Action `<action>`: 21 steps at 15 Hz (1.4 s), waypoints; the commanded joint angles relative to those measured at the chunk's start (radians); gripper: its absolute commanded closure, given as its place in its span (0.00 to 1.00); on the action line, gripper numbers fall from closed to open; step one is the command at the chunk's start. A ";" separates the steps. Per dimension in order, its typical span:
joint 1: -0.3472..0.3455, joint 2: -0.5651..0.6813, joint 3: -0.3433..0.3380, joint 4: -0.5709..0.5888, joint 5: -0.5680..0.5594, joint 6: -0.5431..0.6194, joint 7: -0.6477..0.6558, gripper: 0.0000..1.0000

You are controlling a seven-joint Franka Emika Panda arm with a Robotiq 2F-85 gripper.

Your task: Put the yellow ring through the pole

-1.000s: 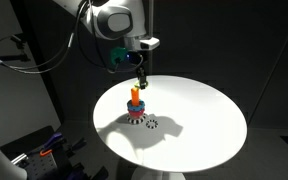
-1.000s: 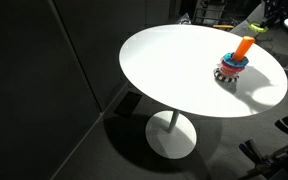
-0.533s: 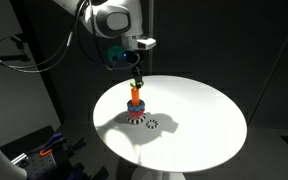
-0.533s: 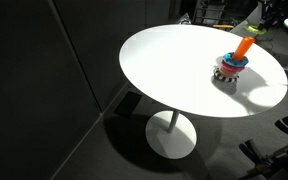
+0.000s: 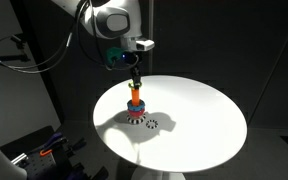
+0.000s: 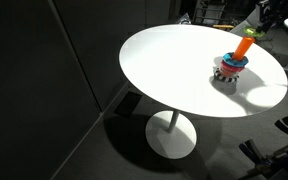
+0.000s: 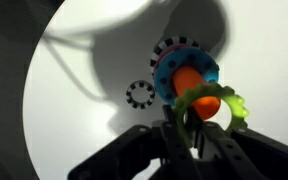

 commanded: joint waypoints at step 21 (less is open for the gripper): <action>-0.002 0.047 -0.004 0.025 -0.005 -0.016 -0.001 0.35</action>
